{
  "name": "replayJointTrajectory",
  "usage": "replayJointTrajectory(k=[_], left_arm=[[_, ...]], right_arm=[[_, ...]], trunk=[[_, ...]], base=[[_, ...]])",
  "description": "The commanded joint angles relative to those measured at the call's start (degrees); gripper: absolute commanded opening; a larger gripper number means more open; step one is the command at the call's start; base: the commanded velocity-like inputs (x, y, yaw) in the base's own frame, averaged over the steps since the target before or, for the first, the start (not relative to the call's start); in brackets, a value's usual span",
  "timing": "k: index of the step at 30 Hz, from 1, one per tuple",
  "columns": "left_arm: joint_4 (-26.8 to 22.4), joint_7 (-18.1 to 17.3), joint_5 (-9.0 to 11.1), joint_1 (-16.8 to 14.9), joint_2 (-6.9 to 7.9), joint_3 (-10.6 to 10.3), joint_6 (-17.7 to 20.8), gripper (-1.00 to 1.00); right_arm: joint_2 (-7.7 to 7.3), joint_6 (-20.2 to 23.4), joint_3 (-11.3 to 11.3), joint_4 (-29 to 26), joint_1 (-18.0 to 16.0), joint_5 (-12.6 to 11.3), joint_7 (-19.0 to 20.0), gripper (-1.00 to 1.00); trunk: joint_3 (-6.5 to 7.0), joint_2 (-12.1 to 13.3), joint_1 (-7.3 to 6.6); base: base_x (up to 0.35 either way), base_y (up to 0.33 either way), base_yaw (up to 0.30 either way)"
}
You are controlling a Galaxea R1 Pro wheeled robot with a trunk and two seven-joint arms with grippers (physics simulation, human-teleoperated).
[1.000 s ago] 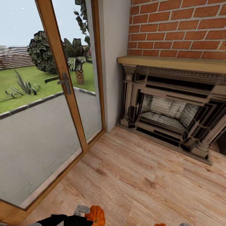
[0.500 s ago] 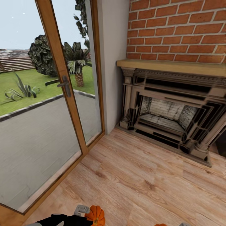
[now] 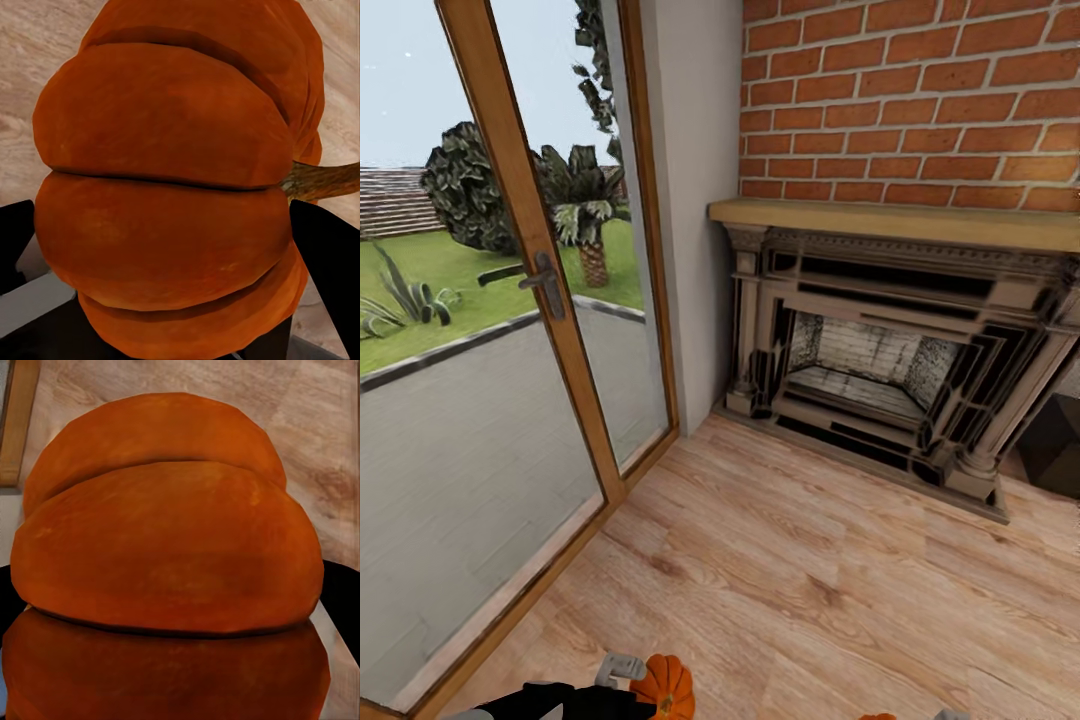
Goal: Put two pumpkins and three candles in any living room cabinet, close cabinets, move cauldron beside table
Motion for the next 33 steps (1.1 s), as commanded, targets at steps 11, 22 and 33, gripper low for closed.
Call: replayJointTrajectory(k=[11,22,33], left_arm=[[0.03,0.11,-0.09,0.0,0.0,-0.07,-0.03,-1.0],[0.03,0.11,-0.18,0.0,0.0,-0.11,-0.03,-1.0],[0.03,0.11,-0.18,0.0,0.0,-0.11,-0.03,-1.0]], right_arm=[[0.01,-0.17,-0.23,0.05,-0.02,-0.22,0.01,-1.0],[0.01,-0.16,-0.29,0.11,0.0,-0.32,-0.01,-1.0],[0.04,-0.18,-0.29,0.2,0.02,-0.41,0.04,-1.0]], trunk=[[1.03,0.0,0.0],[1.63,0.0,0.0],[2.27,0.0,0.0]], base=[[0.0,0.0,-0.007],[0.069,0.0,-0.023],[0.324,0.0,-0.224]])
